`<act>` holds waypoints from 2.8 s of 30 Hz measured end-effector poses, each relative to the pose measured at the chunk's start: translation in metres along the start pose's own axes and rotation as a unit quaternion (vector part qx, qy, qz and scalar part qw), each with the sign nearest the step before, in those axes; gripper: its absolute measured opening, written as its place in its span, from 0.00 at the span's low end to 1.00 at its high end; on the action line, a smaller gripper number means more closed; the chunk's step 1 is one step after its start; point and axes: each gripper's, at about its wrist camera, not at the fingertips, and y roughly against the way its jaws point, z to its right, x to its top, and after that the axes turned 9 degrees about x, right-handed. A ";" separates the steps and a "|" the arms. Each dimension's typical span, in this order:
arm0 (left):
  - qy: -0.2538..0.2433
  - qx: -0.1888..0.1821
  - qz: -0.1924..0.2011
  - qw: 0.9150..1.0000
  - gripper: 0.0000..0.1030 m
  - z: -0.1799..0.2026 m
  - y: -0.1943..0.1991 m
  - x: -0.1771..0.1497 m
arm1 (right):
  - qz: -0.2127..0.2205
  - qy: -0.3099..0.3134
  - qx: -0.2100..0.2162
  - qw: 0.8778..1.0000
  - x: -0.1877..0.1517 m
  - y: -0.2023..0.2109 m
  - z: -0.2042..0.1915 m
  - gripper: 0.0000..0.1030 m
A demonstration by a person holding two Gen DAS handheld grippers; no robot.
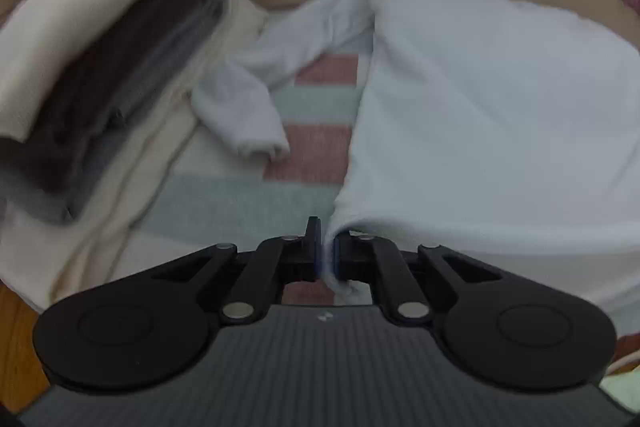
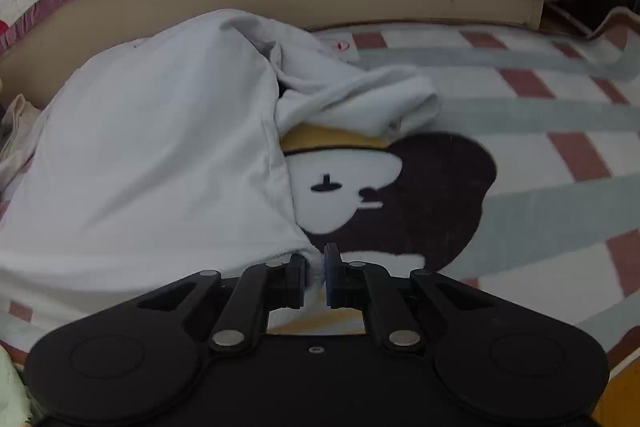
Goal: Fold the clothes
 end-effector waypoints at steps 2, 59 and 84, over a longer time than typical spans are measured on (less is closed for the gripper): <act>-0.001 -0.006 -0.018 1.000 0.06 -0.005 -0.009 -0.005 | -0.008 -0.011 0.011 1.000 -0.002 -0.006 0.006 0.09; -0.033 -0.012 0.089 0.995 0.65 -0.027 0.247 0.122 | 0.021 0.049 0.121 0.991 0.128 0.211 -0.100 0.52; -0.028 0.071 0.038 0.996 0.66 -0.010 0.260 0.126 | 0.000 -0.014 0.212 0.977 0.211 0.172 -0.103 0.59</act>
